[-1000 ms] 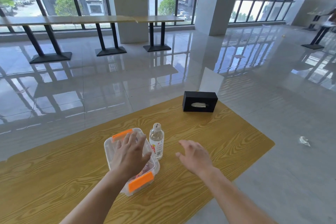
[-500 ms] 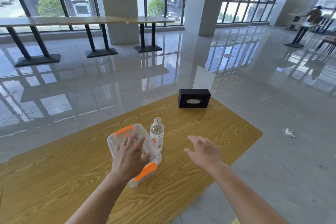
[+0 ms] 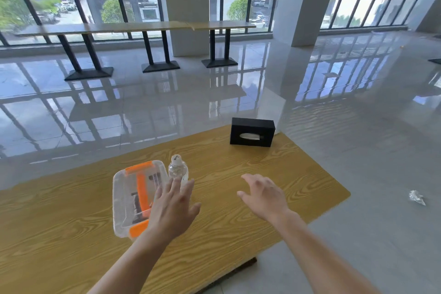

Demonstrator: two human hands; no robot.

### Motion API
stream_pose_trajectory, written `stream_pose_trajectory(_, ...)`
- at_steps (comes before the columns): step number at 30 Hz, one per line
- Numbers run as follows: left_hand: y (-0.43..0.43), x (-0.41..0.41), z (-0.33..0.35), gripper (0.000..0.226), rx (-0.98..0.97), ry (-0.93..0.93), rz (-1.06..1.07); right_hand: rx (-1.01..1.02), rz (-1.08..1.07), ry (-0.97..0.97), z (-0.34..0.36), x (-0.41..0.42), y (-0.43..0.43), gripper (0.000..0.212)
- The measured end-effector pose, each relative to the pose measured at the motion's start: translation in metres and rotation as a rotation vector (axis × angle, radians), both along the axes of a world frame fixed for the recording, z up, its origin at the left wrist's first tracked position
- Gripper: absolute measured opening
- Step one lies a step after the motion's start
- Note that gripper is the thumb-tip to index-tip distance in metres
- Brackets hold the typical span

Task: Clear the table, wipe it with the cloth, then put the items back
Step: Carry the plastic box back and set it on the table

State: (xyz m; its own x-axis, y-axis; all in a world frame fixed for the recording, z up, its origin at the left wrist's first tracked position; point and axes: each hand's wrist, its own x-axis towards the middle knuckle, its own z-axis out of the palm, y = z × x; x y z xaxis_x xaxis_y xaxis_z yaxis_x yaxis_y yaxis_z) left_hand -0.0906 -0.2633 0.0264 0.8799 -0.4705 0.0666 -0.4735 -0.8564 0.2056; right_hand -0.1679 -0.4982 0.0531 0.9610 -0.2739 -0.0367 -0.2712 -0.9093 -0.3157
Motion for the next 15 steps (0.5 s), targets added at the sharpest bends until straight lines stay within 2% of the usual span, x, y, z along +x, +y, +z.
stream_pose_trajectory(8, -0.071, -0.007, 0.006, 0.073, 0.02, 0.037, 0.049, -0.014, 0.046, -0.003, 0.003, -0.002, -0.08, 0.055)
stream_pose_trajectory(15, -0.116, 0.025, -0.002, 0.072, 0.016, 0.063, 0.032, -0.012, 0.013, -0.015, 0.0, 0.026, -0.124, 0.053)
